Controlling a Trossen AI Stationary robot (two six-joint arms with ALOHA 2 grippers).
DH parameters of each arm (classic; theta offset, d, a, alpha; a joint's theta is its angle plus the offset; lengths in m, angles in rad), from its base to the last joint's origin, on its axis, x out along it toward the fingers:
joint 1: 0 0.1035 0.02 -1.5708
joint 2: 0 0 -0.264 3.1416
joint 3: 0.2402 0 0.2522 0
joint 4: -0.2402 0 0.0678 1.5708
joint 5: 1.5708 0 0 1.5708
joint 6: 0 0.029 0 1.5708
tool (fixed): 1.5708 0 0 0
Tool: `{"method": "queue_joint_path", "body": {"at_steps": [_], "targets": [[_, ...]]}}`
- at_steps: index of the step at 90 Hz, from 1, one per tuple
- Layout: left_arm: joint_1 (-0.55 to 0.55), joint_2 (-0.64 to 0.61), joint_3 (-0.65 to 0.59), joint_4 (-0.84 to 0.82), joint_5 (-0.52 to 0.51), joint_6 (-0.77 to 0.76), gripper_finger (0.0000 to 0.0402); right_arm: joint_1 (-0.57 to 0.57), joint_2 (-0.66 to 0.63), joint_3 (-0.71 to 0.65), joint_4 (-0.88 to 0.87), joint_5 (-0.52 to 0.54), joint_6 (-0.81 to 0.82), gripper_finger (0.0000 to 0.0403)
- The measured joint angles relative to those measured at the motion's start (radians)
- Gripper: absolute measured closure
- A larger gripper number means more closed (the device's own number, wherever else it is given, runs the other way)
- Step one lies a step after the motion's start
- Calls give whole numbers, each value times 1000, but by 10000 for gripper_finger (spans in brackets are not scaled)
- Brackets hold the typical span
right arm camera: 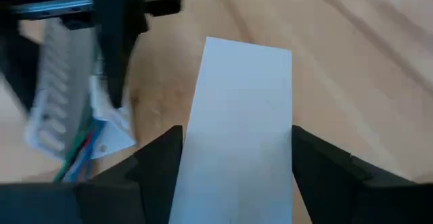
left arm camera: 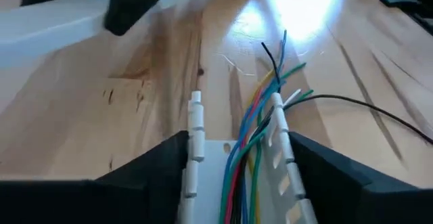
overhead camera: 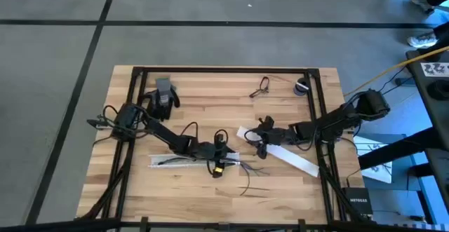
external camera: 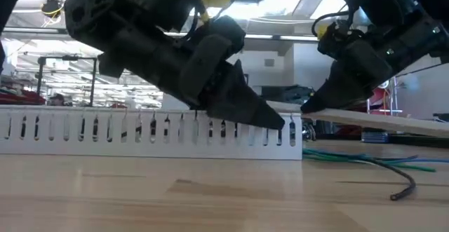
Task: Ziptie cables
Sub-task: Close the cable duct
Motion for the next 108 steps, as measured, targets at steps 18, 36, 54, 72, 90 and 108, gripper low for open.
{"method": "queue_joint_path", "body": {"at_steps": [18,36,54,72,90,108], "targets": [[-8,-29,-6,-105,10,7,202,0,-1,1,26,-162,-9,173],[-9,-71,-37,-135,13,-4,203,7,-1,21,29,-277,-12,173],[-7,-85,-65,-132,5,-12,203,64,12,61,20,-272,-35,173],[-6,-82,-68,-104,3,-7,203,108,125,115,13,-234,-50,173],[-6,-82,-68,-98,3,-4,203,135,188,217,-129,-160,-179,173],[-8,-80,-68,-85,3,-4,203,133,194,303,-293,-106,-247,173]]}}
